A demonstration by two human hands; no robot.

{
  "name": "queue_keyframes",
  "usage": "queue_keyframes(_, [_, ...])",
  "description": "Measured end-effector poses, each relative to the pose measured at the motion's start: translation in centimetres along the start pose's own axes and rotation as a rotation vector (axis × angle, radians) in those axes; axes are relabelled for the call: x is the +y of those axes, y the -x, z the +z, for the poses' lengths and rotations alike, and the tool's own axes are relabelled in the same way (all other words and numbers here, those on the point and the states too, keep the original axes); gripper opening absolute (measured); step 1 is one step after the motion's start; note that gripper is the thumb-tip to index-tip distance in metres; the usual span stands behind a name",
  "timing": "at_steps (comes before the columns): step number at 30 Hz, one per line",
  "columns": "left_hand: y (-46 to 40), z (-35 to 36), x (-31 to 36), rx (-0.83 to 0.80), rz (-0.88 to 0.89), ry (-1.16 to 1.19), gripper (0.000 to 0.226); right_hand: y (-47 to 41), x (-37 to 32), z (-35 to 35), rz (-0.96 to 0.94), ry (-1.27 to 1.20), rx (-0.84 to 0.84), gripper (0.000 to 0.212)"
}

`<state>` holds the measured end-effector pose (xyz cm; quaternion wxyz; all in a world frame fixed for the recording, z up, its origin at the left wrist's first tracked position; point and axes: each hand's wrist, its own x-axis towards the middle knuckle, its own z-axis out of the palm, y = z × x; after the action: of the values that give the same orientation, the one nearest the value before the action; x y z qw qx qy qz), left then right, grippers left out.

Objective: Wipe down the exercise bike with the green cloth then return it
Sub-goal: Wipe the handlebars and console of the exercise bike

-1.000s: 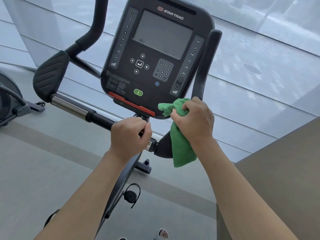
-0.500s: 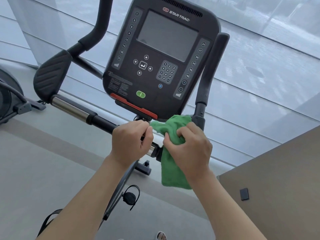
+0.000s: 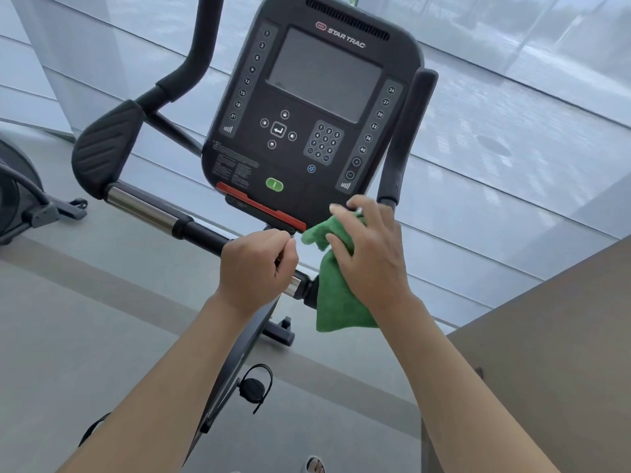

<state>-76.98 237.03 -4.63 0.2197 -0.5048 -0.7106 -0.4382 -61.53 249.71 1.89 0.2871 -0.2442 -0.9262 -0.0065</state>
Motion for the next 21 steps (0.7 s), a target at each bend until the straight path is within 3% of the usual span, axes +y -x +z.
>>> queue_keyframes(3, [0.0, 0.0, 0.0, -0.001, 0.001, 0.011, 0.042, 3.8, 0.4, -0.6, -0.054, -0.074, 0.007, 0.027])
queue_keyframes(9, [0.0, 0.2, 0.0, -0.008, -0.01, -0.017, 0.043, 8.9, -0.3, -0.3, 0.026, -0.146, 0.072, 0.031])
queue_keyframes(15, [0.1, 0.5, -0.2, -0.013, 0.001, -0.031, 0.043, 5.1, 1.2, 0.8, -0.018, -0.174, 0.251, 0.016])
queue_keyframes(21, [0.0, 0.4, -0.1, -0.009, 0.007, -0.028, 0.045, 0.0, 2.6, 0.7, 0.066, -0.176, 0.208, 0.016])
